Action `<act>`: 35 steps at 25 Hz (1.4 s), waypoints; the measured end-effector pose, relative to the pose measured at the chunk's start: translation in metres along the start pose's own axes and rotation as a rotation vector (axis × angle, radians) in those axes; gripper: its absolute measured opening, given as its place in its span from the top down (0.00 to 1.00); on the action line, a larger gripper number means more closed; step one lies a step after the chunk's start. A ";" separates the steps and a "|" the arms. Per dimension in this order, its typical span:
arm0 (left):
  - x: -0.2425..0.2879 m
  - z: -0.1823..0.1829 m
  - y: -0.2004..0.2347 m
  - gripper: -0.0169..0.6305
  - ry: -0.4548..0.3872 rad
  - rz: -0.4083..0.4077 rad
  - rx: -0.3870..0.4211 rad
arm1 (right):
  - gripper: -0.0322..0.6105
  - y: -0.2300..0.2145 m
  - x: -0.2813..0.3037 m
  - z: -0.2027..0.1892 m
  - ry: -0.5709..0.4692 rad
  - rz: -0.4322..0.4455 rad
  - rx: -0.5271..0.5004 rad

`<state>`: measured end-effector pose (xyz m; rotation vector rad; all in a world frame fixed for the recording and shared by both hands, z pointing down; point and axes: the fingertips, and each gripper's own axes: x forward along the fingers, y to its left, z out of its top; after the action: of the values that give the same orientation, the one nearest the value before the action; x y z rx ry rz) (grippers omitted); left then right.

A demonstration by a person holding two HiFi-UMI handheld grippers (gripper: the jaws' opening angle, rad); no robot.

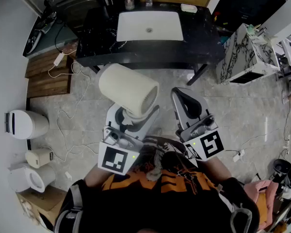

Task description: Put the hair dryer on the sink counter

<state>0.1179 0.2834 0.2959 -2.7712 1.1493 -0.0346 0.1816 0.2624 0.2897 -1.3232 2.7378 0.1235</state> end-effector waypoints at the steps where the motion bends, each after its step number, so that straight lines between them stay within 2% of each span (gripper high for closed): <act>1: 0.000 0.000 0.000 0.57 -0.001 0.000 0.000 | 0.93 0.000 0.000 0.000 0.000 0.002 -0.002; 12: -0.005 -0.001 0.000 0.57 0.001 0.009 -0.013 | 0.93 0.005 0.000 0.001 0.003 0.014 -0.002; 16: -0.004 0.001 0.000 0.57 0.002 0.016 -0.015 | 0.93 0.009 0.000 -0.001 0.010 0.061 0.029; 21: -0.001 0.007 -0.003 0.57 -0.013 0.044 -0.006 | 0.93 0.010 -0.008 -0.003 0.012 0.093 0.020; 27: 0.008 0.015 -0.020 0.57 -0.039 0.085 -0.022 | 0.93 -0.010 -0.022 -0.006 0.000 0.115 0.034; 35: 0.014 0.007 -0.006 0.57 0.001 0.118 -0.029 | 0.93 -0.022 -0.007 -0.016 -0.019 0.123 0.081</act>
<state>0.1324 0.2784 0.2897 -2.7226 1.3219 -0.0065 0.2023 0.2523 0.3054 -1.1285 2.7757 0.0337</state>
